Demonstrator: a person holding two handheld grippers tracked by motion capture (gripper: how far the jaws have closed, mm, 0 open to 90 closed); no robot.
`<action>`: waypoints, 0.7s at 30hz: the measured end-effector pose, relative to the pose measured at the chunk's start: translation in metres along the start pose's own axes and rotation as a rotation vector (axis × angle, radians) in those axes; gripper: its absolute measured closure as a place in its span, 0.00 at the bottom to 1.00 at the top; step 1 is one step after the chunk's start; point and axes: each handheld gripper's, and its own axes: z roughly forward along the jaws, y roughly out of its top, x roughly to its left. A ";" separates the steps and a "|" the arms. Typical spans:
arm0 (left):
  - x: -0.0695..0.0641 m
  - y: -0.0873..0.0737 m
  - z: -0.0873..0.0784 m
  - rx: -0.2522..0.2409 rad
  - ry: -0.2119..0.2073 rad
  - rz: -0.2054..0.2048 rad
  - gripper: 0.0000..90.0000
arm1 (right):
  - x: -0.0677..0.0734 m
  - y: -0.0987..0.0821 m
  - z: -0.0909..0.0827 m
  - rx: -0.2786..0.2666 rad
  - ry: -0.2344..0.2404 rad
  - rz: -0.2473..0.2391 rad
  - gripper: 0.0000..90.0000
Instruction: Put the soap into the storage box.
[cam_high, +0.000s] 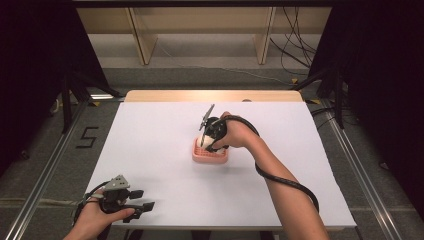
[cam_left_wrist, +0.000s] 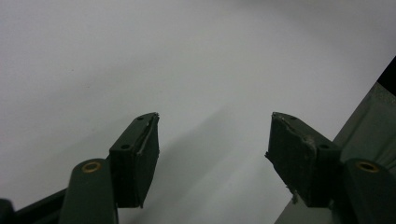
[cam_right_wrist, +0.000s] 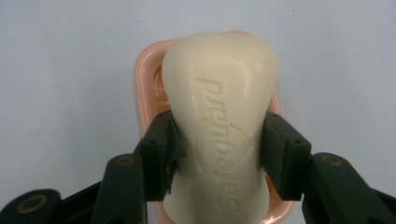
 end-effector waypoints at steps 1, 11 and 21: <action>0.000 0.000 0.000 0.001 0.000 0.001 0.37 | 0.001 0.000 0.000 0.013 -0.003 0.026 0.56; 0.000 0.000 0.000 0.000 0.000 0.000 0.37 | 0.000 -0.003 0.005 0.009 -0.001 0.018 0.56; 0.000 0.000 0.000 0.000 0.000 0.000 0.37 | -0.002 -0.004 0.010 -0.002 -0.007 0.001 0.56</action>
